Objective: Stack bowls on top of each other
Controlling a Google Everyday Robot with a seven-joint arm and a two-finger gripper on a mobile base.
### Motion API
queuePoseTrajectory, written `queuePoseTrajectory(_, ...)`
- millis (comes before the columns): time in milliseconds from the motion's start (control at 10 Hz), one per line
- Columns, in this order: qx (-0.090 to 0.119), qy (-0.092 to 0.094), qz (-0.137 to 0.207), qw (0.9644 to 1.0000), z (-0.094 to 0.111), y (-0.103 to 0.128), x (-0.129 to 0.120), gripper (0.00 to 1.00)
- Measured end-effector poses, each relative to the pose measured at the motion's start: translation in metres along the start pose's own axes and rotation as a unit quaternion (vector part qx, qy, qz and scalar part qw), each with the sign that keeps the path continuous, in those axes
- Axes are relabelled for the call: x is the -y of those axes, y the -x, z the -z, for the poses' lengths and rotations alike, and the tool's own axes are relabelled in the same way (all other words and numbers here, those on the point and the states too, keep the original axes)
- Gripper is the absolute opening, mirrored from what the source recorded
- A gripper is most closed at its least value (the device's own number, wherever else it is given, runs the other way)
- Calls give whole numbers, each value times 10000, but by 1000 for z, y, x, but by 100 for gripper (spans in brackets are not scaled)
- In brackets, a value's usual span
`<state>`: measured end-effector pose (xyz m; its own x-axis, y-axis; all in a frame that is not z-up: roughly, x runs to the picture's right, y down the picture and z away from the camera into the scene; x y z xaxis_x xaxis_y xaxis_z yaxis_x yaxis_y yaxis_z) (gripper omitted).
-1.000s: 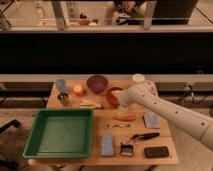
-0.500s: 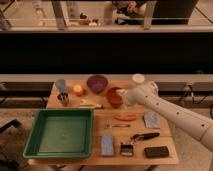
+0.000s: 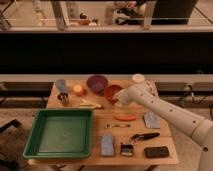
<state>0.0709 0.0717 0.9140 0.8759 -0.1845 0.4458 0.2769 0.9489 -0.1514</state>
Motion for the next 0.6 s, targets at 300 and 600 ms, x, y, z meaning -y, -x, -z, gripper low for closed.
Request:
queuePoseTrajectory(300, -110, 77, 100, 9999, 0, -1, 2, 4)
queuePoseTrajectory(600, -468, 73, 124, 9988, 26, 1, 14, 4)
